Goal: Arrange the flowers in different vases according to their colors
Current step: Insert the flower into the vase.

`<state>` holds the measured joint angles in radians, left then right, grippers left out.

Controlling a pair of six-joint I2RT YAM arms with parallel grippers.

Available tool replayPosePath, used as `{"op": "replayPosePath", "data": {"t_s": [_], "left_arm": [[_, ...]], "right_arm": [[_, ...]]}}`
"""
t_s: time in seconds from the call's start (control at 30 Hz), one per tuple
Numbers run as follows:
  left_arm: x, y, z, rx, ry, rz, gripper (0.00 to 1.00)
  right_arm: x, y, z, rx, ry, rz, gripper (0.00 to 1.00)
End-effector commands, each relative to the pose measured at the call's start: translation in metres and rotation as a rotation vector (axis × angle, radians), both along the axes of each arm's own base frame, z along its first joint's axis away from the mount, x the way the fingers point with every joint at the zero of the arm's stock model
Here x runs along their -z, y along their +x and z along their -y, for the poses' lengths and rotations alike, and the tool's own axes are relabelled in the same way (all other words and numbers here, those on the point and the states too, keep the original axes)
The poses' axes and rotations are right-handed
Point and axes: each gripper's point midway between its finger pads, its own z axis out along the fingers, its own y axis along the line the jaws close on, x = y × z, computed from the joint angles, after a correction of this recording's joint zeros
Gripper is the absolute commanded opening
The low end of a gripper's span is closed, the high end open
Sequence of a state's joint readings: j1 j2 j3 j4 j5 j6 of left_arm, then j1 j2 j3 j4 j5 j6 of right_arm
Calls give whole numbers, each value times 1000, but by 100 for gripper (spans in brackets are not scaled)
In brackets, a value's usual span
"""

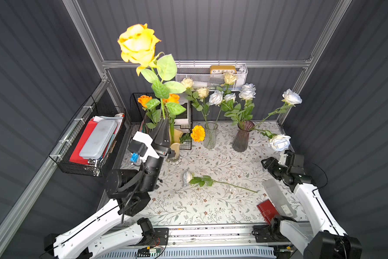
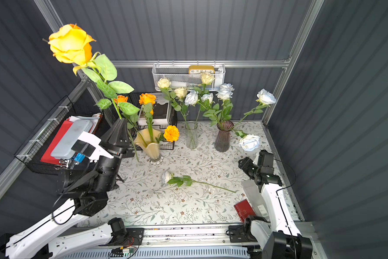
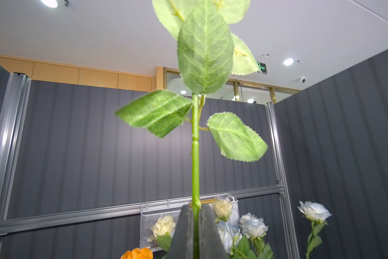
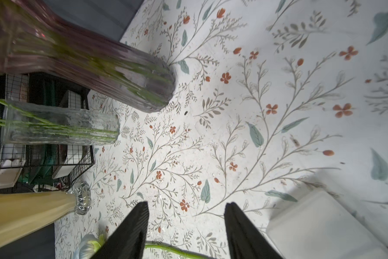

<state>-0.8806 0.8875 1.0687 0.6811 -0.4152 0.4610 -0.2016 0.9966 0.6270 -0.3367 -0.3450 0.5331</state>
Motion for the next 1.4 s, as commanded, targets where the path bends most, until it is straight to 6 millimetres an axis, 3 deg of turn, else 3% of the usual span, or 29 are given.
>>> {"op": "replayPosePath", "data": {"t_s": [0.0, 0.1, 0.23, 0.6, 0.8, 0.97, 1.03, 1.07, 1.13, 1.37], "left_arm": [[-27, 33, -15, 25, -9, 67, 0], [-20, 92, -33, 39, 11, 12, 0], [-9, 135, -38, 65, 25, -19, 0], [41, 174, -26, 234, -40, -80, 0], [95, 204, -25, 224, -58, -160, 0], [143, 213, -23, 243, -66, -259, 0], [157, 214, -25, 235, -84, -293, 9], [163, 215, -27, 227, -93, -313, 18], [172, 215, -29, 215, -97, -345, 46], [184, 208, -38, 171, -115, -424, 67]], "right_arm": [[3, -2, -19, -101, 46, 29, 59], [0, -4, -31, -169, 44, 31, 59], [5, -9, -48, -254, 21, 7, 59], [43, -21, -95, -419, -47, -111, 59], [46, -34, -126, -573, -103, -105, 59], [29, -50, -170, -794, -203, -18, 62], [26, -52, -180, -845, -246, -4, 63], [26, -53, -186, -869, -258, -3, 64], [30, -55, -198, -926, -287, -3, 65], [62, -57, -229, -1181, -695, -169, 65]]}}
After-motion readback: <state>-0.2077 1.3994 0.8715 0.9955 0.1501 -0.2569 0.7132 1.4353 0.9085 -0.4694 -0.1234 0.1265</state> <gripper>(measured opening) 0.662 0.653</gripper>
